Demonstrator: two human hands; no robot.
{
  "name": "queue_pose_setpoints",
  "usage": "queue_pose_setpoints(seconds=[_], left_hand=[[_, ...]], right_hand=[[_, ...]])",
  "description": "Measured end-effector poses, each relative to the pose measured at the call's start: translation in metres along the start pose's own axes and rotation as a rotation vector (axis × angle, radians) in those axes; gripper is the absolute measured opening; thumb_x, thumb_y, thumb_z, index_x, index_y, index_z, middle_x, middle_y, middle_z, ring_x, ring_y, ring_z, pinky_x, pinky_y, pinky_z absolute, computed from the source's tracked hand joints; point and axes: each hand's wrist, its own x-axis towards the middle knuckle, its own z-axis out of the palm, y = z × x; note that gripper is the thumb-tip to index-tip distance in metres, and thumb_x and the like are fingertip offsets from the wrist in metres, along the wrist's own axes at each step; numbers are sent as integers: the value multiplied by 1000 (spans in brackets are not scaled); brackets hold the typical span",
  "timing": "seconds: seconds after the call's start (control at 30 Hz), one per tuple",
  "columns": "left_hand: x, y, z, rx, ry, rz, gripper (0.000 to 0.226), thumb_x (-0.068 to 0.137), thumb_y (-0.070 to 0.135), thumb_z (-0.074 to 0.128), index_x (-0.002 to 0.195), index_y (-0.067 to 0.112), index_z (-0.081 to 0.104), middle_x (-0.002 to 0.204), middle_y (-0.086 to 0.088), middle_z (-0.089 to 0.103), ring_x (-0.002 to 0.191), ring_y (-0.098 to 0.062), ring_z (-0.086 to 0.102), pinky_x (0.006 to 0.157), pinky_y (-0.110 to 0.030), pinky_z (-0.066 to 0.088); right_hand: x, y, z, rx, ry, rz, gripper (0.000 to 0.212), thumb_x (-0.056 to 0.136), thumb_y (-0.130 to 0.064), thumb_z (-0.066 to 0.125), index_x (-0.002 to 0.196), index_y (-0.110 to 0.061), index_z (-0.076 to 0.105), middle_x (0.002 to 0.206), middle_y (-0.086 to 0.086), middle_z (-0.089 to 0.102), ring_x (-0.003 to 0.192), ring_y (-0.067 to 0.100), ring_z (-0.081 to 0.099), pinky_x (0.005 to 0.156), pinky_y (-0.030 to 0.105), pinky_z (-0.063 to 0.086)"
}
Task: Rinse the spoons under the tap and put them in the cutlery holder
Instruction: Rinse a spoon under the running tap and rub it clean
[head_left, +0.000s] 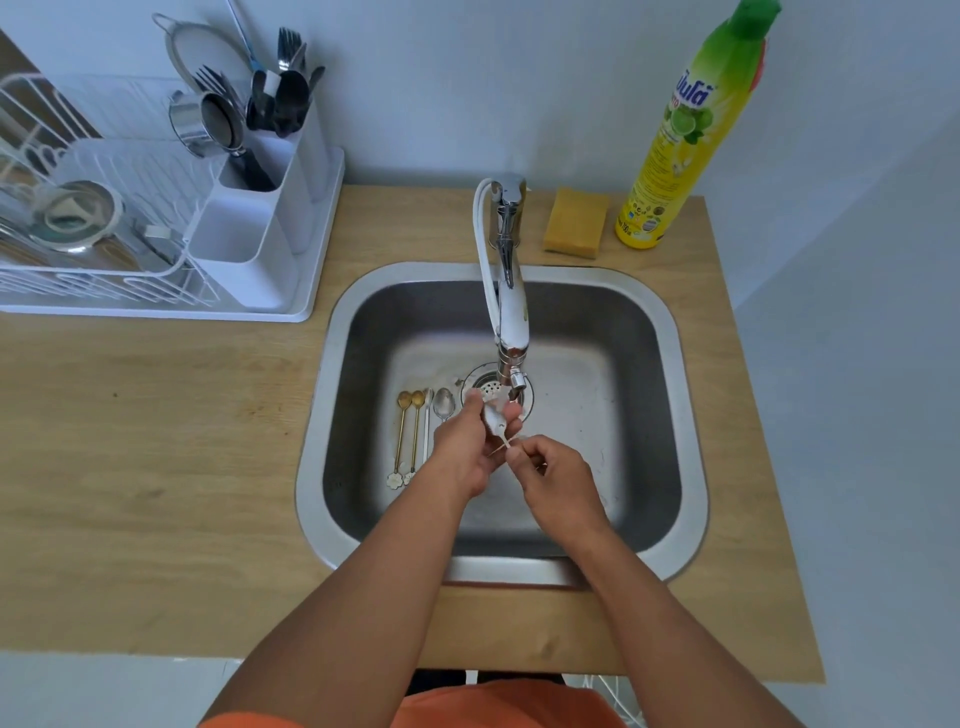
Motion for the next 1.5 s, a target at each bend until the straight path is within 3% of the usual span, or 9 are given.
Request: queue_pose_setpoints(seconds=[0.2,0.43,0.6,0.7,0.8,1.0,1.13,1.33,1.5], left_hand=[[-4,6,-8,92,-34,27,30,107,33,53,112,10,72,98,-5,81,89,-17,77,67,-34,60],[-16,-9,-5,111,-72,45,7,91,5,76,96,2,76,96,-15,80,79,-25,79,64,-34,64],[-13,-5,7,129,50,44,11,91,14,79,96,3,76,86,-8,81,72,-18,78,61,-32,64],[-11,4,14,91,84,12,20,97,24,73,102,5,76,79,-3,80,66,-14,76,63,-31,62],[-11,16,16,117,43,-30,30,106,29,57,124,9,70,70,2,72,57,-12,68,46,-25,50],[-12,20,3,90,-72,-49,41,111,38,38,119,12,69,94,-1,81,85,-18,76,67,-35,57],[-19,10,0,136,-122,8,22,107,21,55,116,9,71,107,-5,80,90,-18,75,66,-32,60],[-21,-1,11,128,-52,34,12,101,13,65,99,9,76,97,-4,82,85,-16,78,68,-32,61],[-22,15,19,86,-59,-63,33,111,32,43,115,17,72,87,5,80,79,-14,77,77,-35,55]], right_hand=[[1,-1,4,-6,7,10,18,100,-31,65,86,-24,75,73,-11,70,66,1,58,60,14,41],[6,-5,3,22,40,41,19,100,-25,65,86,-21,76,79,-11,76,76,0,66,63,8,44],[0,-8,4,-65,64,-24,18,101,-21,64,87,-18,75,79,-6,75,77,7,64,64,12,43],[-6,-9,7,-129,62,-58,17,101,-21,64,87,-15,73,77,-4,72,72,13,62,68,29,46],[-10,-10,8,-114,88,-66,23,102,-24,62,79,-22,65,64,-9,60,63,6,54,59,19,39],[-5,-13,10,-54,78,-21,19,102,-25,60,88,-18,71,69,-7,65,63,8,54,59,18,40],[-1,-13,10,-51,93,-27,21,101,-21,61,81,-20,68,70,-8,68,65,8,58,58,14,40],[1,-13,5,-272,84,-175,14,102,-20,58,101,-16,71,91,3,69,82,21,61,72,34,48],[-5,-9,3,-315,116,-231,17,104,-22,54,113,-17,68,91,5,68,81,23,58,71,36,48]])
